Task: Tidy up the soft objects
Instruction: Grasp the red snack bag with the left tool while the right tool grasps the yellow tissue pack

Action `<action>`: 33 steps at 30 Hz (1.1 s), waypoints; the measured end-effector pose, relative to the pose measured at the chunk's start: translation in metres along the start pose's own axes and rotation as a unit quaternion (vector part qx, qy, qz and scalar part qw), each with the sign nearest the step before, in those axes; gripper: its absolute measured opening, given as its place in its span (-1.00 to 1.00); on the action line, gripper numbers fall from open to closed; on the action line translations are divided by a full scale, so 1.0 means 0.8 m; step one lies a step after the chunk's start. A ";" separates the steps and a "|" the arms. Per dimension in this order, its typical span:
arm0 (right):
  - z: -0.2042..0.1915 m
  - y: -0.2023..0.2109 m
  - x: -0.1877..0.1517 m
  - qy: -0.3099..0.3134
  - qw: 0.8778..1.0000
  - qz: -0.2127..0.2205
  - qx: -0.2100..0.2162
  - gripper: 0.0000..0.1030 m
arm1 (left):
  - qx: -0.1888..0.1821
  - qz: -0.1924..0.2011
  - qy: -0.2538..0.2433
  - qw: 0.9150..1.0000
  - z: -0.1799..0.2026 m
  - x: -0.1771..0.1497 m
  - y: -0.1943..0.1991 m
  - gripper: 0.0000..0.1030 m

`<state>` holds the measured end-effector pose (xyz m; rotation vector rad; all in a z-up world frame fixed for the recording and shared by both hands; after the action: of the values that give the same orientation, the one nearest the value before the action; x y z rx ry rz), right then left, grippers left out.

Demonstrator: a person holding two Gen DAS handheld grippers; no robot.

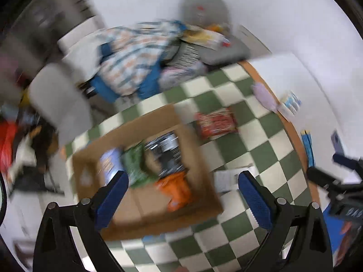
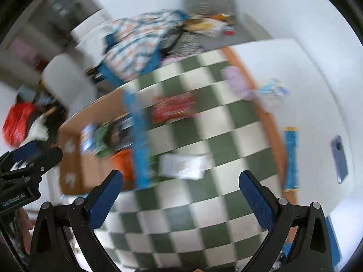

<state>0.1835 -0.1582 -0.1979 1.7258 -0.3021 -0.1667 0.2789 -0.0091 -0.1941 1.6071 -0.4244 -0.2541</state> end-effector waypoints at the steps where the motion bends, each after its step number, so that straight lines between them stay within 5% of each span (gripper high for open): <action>1: 0.029 -0.004 0.014 -0.017 1.000 -0.005 -0.005 1.00 | 0.009 -0.014 -0.027 1.000 0.019 0.020 -0.017 0.93; 4: 0.100 -0.023 0.051 -0.049 0.998 -0.022 -0.014 1.00 | 0.055 -0.062 -0.118 0.990 0.070 0.073 -0.077 0.93; 11: 0.216 -0.106 0.120 -0.121 0.988 -0.097 0.007 1.00 | 0.120 -0.155 -0.245 0.950 0.126 0.137 -0.216 0.93; 18: 0.272 -0.186 0.173 -0.198 0.970 -0.135 0.034 1.00 | 0.141 -0.220 -0.310 0.914 0.140 0.137 -0.304 0.93; 23: 0.295 -0.231 0.207 -0.254 0.953 -0.150 0.066 1.00 | 0.149 -0.244 -0.335 0.898 0.137 0.133 -0.330 0.93; 26: 0.305 -0.255 0.225 -0.275 0.946 -0.158 0.069 1.00 | 0.154 -0.251 -0.334 0.895 0.131 0.133 -0.343 0.92; 28: 0.310 -0.268 0.234 -0.284 0.943 -0.162 0.067 0.99 | 0.133 -0.253 -0.325 0.902 0.129 0.136 -0.342 0.84; 33: 0.312 -0.292 0.247 -0.299 0.936 -0.176 0.063 0.91 | 0.077 -0.267 -0.281 0.919 0.124 0.141 -0.337 0.20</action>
<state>0.3277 -0.4161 -0.4597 1.8141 -0.4507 -0.9629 0.3723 -0.1354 -0.4595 1.7699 -0.4374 -1.1415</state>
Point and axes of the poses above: each gripper's, at about its wrist camera, not at the fingertips, and y roughly against the way its jaws point, z to its right, x to its top, the point moved 8 cm from there along -y, roughly the way its jaws point, and after that the axes turned 10 degrees about -z, right-handed, at the moved point
